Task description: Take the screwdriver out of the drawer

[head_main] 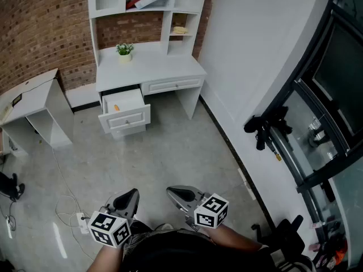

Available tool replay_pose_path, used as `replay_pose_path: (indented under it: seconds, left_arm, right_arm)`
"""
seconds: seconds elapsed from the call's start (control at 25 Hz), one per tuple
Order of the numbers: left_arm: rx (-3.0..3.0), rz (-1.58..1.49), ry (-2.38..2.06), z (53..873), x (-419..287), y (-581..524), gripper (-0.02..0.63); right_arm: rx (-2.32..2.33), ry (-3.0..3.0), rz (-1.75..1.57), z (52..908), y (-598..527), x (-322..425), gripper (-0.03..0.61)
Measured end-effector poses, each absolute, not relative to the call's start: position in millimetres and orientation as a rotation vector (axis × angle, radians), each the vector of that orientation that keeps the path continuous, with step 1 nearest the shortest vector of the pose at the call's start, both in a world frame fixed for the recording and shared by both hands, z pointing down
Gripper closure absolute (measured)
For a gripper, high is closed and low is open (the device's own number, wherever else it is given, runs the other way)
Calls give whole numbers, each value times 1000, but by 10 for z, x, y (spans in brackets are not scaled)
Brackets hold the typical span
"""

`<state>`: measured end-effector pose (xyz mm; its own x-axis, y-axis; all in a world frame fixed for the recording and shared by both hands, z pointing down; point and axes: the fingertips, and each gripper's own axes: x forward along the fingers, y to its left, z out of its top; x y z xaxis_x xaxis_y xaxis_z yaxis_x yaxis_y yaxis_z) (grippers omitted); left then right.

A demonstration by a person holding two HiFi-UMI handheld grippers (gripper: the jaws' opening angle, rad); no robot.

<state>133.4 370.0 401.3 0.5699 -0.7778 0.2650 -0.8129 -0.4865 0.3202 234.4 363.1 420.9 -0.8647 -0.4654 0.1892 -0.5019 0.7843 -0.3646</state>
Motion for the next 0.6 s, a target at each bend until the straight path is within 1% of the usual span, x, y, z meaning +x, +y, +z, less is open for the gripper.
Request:
replay_pose_path:
  seconds: [0.6]
  left_arm:
    - [2416,114,-1271,3964,1404,3754,597]
  right_arm:
    - [768,-2926,553,4074,3723,2379,572]
